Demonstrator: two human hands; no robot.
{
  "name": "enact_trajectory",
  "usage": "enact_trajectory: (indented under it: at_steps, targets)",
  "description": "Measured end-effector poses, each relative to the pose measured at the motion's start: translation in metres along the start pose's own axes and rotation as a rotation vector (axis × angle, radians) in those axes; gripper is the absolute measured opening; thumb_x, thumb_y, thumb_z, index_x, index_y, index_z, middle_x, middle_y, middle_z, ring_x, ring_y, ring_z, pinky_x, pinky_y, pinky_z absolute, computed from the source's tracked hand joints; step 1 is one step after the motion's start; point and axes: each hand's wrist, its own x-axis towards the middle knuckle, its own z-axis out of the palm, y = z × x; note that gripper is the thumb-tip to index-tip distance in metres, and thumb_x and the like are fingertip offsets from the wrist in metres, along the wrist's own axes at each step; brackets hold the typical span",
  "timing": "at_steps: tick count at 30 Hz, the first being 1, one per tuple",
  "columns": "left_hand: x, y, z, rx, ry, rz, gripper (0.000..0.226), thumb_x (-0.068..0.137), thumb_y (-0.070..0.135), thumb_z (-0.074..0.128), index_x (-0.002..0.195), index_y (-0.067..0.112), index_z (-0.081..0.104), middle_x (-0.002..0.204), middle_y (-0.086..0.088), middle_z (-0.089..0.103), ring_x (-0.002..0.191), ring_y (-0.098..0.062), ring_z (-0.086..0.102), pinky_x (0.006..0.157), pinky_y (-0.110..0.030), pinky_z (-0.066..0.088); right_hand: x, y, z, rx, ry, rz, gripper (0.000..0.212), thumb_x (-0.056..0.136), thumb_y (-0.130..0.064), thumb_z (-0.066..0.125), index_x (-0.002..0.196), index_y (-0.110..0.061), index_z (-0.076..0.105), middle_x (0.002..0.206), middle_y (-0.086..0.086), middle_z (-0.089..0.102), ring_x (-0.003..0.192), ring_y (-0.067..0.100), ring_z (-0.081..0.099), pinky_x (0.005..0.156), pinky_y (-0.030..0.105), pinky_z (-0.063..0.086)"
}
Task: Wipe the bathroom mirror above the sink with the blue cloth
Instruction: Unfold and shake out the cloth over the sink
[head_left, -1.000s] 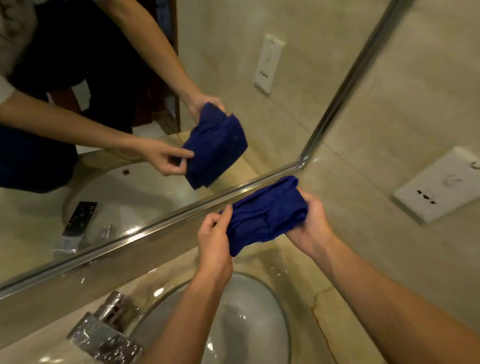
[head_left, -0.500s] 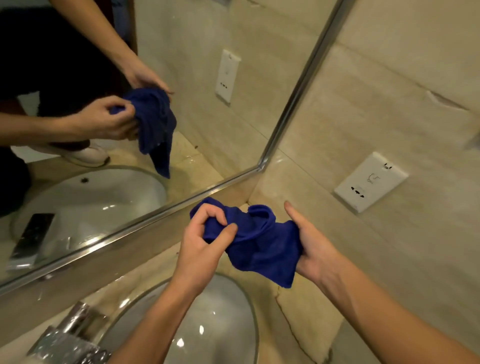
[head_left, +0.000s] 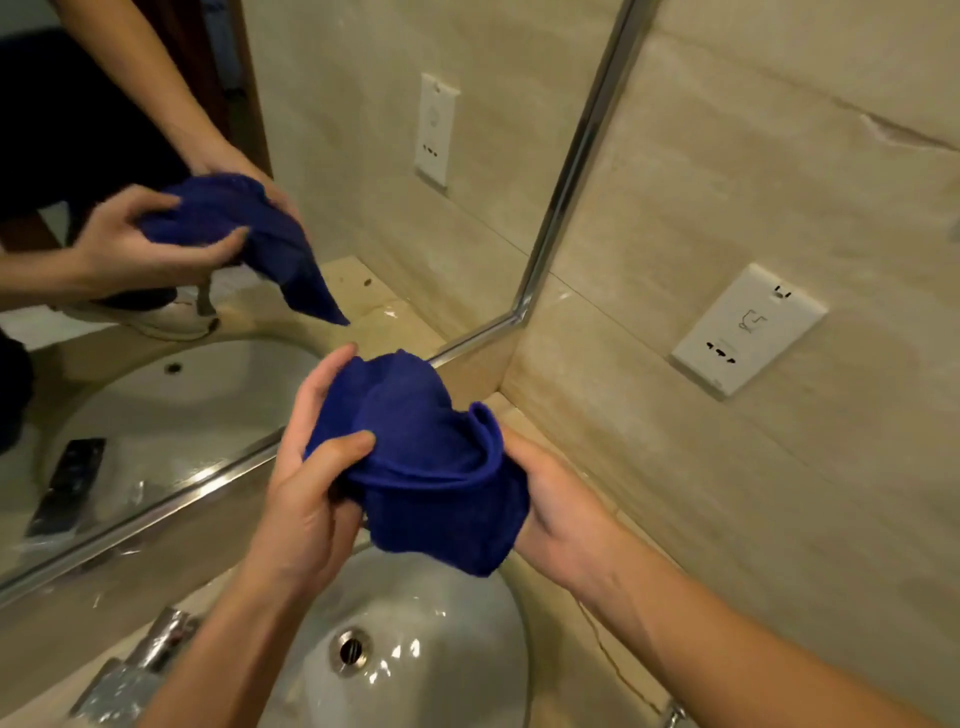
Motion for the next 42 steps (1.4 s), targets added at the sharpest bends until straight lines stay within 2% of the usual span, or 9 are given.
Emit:
enact_trajectory:
  at_steps: [5,8,11,18,22,28,32,38,42]
  targets:
    - [-0.006,-0.037,-0.004,-0.005,0.348,-0.34,0.026,0.097,0.021,0.05,0.115,0.019,0.069,0.094,-0.005,0.073,0.078,-0.017,0.069,0.068,-0.028,0.054,-0.001,-0.025,-0.009,-0.183,0.196,-0.258,0.038,0.093,-0.019,0.063,0.129,-0.014,0.053,0.116,0.008,0.069,0.104,0.023,0.068,0.087,0.04,0.057]
    - [-0.027,-0.055,0.013,-0.279,0.345,-0.673,0.066,0.089,0.058,0.054,0.115,0.0,0.07,0.117,-0.021,0.069,0.105,-0.032,0.068,0.09,-0.04,0.054,-0.008,-0.024,-0.012,-0.405,0.231,-0.309,0.049,0.092,-0.008,0.062,0.134,-0.028,0.046,0.111,-0.003,0.067,0.099,0.016,0.068,0.09,0.038,0.055]
    - [-0.046,-0.066,0.025,-0.444,0.351,-0.787,0.081,0.084,0.071,0.049,0.112,-0.002,0.072,0.115,-0.02,0.07,0.092,-0.036,0.072,0.07,-0.042,0.061,-0.017,-0.026,-0.018,-0.465,0.201,-0.298,0.055,0.092,-0.009,0.062,0.139,-0.032,0.045,0.121,-0.005,0.063,0.104,0.015,0.067,0.095,0.04,0.054]
    - [-0.061,-0.072,0.036,-0.601,0.473,-0.762,0.09,0.07,0.084,0.048,0.112,0.009,0.07,0.093,-0.01,0.074,0.061,-0.025,0.07,0.052,-0.029,0.058,-0.029,-0.045,-0.019,-0.157,0.158,-0.243,0.027,0.09,-0.005,0.059,0.115,-0.014,0.061,0.104,0.011,0.07,0.087,0.021,0.069,0.071,0.033,0.053]
    - [-0.052,-0.071,0.025,-0.591,0.482,-0.756,0.092,0.067,0.078,0.057,0.116,0.001,0.066,0.112,-0.007,0.071,0.077,-0.026,0.073,0.07,-0.037,0.059,-0.025,-0.051,-0.022,-0.126,0.196,-0.103,0.029,0.087,-0.011,0.061,0.115,-0.001,0.061,0.1,0.02,0.067,0.09,0.028,0.065,0.073,0.036,0.049]
    - [-0.039,-0.085,0.013,-0.494,0.417,-0.883,0.077,0.054,0.08,0.066,0.092,0.013,0.069,0.066,0.0,0.053,0.054,-0.014,0.054,0.051,-0.025,0.047,-0.024,-0.054,-0.024,-0.086,-0.043,-0.098,0.033,0.089,0.001,0.055,0.121,0.0,0.057,0.104,0.018,0.065,0.096,0.025,0.065,0.079,0.033,0.053]
    - [-0.029,-0.088,0.024,-0.42,0.301,-0.877,0.082,0.062,0.065,0.065,0.123,0.01,0.067,0.111,-0.004,0.07,0.085,-0.016,0.068,0.067,-0.025,0.057,-0.033,-0.07,-0.028,-0.104,-0.252,-0.125,0.051,0.076,0.0,0.056,0.127,-0.004,0.059,0.111,0.02,0.062,0.104,0.028,0.061,0.092,0.037,0.052]
    - [-0.019,-0.08,0.026,-0.423,0.102,-0.641,0.041,0.066,0.043,0.058,0.076,0.01,0.081,0.088,-0.01,0.077,0.071,-0.02,0.075,0.052,-0.025,0.057,-0.045,-0.078,-0.033,-0.21,-0.349,-0.161,0.052,0.081,-0.008,0.057,0.129,-0.027,0.062,0.11,0.014,0.063,0.103,0.025,0.061,0.087,0.032,0.054]
    - [-0.022,-0.077,0.022,-0.295,0.055,-0.578,0.047,0.077,0.042,0.068,0.111,0.009,0.073,0.112,-0.013,0.072,0.101,-0.024,0.071,0.076,-0.03,0.059,-0.044,-0.073,-0.031,-0.2,-0.301,-0.212,0.057,0.083,0.0,0.056,0.129,-0.033,0.061,0.106,0.013,0.062,0.093,0.023,0.062,0.079,0.029,0.056]
